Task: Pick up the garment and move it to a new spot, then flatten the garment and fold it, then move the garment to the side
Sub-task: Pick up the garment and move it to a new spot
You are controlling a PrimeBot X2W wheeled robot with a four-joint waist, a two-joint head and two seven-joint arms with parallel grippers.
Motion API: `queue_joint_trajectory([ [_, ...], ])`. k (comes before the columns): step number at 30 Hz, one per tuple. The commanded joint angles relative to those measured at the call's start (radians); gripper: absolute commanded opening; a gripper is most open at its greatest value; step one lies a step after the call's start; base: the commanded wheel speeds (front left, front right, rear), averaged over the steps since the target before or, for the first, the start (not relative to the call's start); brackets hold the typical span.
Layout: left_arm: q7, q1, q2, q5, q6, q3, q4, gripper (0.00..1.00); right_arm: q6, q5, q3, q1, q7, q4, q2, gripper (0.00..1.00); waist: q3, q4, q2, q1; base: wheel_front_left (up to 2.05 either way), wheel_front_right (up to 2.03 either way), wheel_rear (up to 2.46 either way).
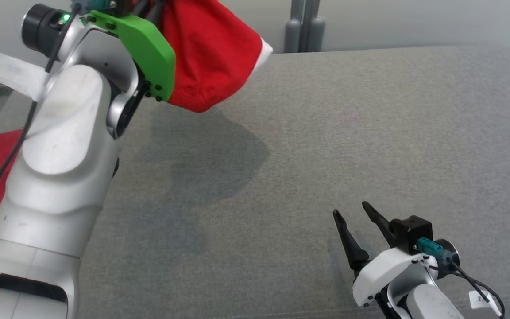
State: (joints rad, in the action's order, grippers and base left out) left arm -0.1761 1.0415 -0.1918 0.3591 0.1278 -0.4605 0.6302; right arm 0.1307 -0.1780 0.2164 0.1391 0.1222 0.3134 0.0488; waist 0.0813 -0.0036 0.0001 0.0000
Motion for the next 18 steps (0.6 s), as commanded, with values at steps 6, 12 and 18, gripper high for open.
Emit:
queue_joint_trajectory([
  [6,-0.027,-0.014,0.002,-0.010,0.003,-0.112,-0.092,0.00,0.000,-0.010,0.004,0.009,0.013,0.008,0.002,1.00,-0.001,-0.177,-0.0001,0.0000,0.00,0.00,0.00],
  [12,-0.027,0.026,-0.048,0.026,0.001,-0.317,-0.200,0.00,0.000,-0.009,0.002,0.028,0.022,0.001,0.002,1.00,0.046,-0.269,-0.0001,0.0000,0.00,0.00,0.00],
  [18,-0.019,0.058,-0.072,0.065,0.001,-0.473,-0.253,0.00,0.000,-0.015,-0.005,0.034,0.032,0.000,0.002,1.00,0.094,-0.332,-0.0001,0.0000,0.00,0.00,0.00],
])
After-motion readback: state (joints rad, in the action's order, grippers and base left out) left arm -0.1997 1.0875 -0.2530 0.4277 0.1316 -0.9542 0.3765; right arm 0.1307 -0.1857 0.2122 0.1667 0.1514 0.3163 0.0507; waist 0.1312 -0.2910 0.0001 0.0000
